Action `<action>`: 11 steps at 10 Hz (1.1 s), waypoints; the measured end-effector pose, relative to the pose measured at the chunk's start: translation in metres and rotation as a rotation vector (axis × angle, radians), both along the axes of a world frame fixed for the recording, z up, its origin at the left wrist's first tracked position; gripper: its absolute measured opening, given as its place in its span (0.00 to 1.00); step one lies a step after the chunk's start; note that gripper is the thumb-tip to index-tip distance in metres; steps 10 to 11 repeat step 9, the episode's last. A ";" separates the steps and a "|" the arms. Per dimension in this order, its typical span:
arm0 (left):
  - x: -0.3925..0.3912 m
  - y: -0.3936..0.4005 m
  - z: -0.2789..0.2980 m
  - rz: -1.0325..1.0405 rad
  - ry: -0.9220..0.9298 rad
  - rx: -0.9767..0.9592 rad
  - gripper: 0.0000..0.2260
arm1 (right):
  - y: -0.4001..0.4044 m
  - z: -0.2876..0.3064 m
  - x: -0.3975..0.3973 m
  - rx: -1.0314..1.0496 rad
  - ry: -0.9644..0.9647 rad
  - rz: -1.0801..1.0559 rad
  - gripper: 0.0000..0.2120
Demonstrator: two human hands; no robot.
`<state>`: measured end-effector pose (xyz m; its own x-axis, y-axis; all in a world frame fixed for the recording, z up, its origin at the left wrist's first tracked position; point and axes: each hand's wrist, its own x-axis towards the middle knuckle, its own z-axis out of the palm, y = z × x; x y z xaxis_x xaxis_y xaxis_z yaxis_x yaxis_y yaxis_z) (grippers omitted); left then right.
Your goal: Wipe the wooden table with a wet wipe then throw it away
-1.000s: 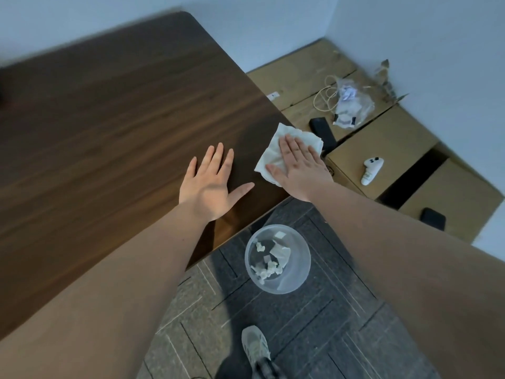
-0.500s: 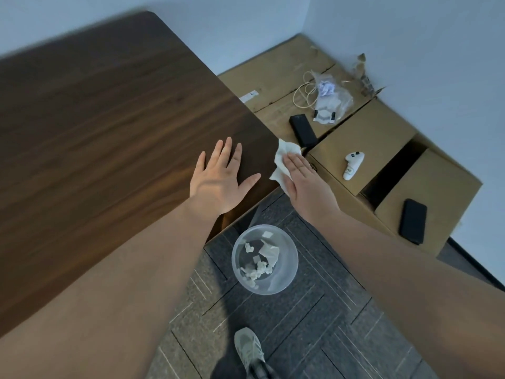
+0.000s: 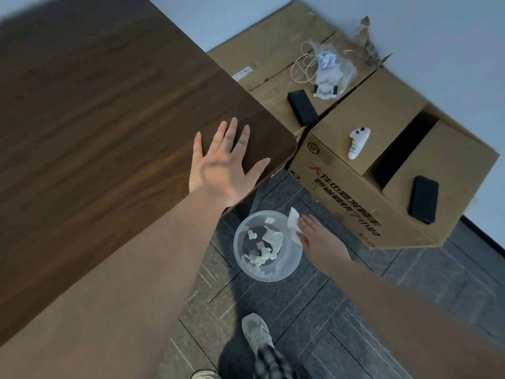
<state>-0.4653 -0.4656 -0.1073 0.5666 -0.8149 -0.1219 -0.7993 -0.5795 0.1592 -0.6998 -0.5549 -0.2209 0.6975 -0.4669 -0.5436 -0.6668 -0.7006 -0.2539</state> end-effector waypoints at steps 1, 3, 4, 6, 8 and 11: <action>0.001 0.000 -0.001 0.000 -0.009 -0.021 0.34 | 0.009 -0.019 0.006 0.002 0.043 0.023 0.24; 0.002 -0.001 -0.004 0.006 -0.005 -0.028 0.33 | 0.025 -0.056 0.025 0.042 0.094 0.081 0.24; 0.002 -0.002 -0.005 0.004 -0.010 -0.025 0.34 | 0.035 -0.070 0.028 0.035 0.121 0.102 0.26; 0.002 -0.001 -0.005 0.003 -0.021 -0.055 0.34 | 0.051 -0.079 0.026 0.088 0.192 0.237 0.30; 0.001 0.000 -0.002 0.002 0.018 -0.047 0.33 | 0.043 -0.055 0.012 0.146 0.151 0.258 0.29; 0.000 -0.001 0.001 0.004 0.020 -0.044 0.33 | 0.032 -0.028 0.001 0.138 0.107 0.242 0.29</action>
